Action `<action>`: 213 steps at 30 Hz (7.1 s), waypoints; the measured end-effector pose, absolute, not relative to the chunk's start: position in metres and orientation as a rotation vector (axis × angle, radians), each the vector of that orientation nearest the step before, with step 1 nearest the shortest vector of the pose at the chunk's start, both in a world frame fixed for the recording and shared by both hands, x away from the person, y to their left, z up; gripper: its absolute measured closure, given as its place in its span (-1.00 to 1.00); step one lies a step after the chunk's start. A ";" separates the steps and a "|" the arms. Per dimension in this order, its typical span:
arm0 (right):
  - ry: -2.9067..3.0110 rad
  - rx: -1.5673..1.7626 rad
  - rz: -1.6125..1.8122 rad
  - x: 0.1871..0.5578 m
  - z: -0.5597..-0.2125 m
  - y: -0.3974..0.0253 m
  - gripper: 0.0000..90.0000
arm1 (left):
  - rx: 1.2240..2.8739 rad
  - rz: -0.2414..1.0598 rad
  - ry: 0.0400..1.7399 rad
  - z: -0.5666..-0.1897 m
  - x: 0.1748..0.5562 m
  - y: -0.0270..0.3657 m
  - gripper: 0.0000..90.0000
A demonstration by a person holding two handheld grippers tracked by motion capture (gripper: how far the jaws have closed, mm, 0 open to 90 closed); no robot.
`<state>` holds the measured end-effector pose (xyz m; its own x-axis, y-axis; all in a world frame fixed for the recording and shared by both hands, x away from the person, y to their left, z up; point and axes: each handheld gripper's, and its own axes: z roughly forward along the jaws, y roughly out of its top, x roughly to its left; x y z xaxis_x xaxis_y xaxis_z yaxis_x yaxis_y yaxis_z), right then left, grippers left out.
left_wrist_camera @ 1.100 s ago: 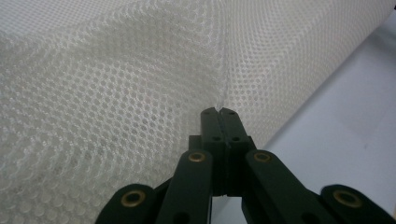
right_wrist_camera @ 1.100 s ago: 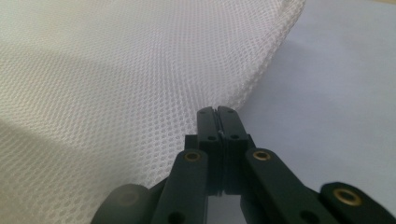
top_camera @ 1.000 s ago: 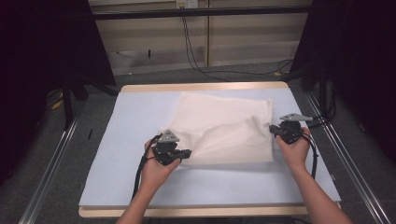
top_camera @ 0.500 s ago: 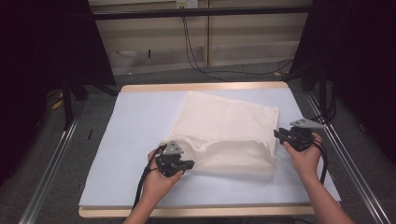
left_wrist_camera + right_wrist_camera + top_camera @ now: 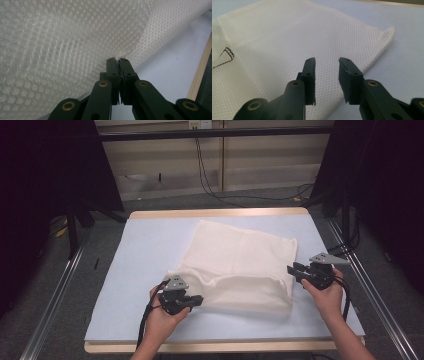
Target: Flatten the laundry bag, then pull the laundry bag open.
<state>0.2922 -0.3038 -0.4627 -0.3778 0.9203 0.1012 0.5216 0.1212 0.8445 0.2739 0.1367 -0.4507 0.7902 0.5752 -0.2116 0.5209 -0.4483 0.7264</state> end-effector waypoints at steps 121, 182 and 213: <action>2.196 1.386 0.978 0.310 -0.478 -0.259 0.94 | 2.067 0.111 1.233 -0.460 0.318 0.222 0.97; 2.272 1.128 1.145 0.221 -0.475 -0.268 1.00 | 2.168 -0.270 0.930 -0.445 0.300 0.010 0.43; 2.307 1.147 1.088 0.215 -0.479 -0.265 1.00 | 2.116 -0.512 1.044 -0.471 0.296 -0.054 0.77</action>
<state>0.2154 -0.2648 -0.4792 -0.6145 0.7883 0.0307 0.5250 0.3796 0.7618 0.2959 -0.0543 -0.4711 0.5949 0.5208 -0.6123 0.8029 -0.4203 0.4226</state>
